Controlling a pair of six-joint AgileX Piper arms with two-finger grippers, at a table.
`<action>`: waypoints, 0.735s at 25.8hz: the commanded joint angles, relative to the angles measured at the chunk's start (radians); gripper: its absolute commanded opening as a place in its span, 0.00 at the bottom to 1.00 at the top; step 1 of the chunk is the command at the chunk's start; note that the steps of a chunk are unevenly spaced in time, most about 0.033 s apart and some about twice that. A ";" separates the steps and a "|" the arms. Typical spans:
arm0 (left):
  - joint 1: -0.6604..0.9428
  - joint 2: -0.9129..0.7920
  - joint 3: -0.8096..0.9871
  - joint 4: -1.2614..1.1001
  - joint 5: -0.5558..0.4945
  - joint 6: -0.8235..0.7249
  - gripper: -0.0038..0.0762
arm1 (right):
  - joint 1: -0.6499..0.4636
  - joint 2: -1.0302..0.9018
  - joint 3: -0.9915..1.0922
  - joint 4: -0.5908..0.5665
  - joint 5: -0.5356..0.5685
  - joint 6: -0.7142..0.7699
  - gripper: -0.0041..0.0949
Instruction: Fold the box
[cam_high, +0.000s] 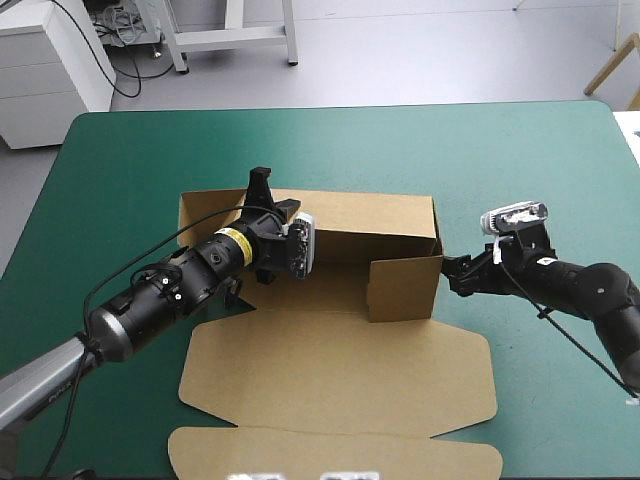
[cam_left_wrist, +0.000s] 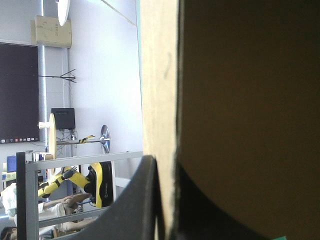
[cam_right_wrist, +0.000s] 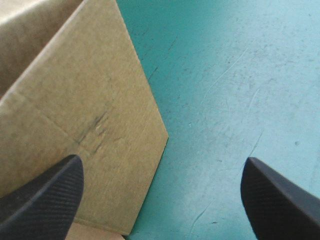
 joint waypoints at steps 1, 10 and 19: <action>-0.014 0.003 0.002 -0.041 0.069 -0.010 0.04 | -0.004 -0.028 -0.016 0.049 0.017 -0.036 0.83; -0.014 0.003 0.002 -0.041 0.069 -0.010 0.04 | -0.004 -0.028 -0.016 0.041 0.143 -0.041 0.76; -0.014 0.003 0.002 -0.041 0.069 -0.010 0.04 | -0.004 -0.028 -0.016 0.053 0.177 -0.053 0.75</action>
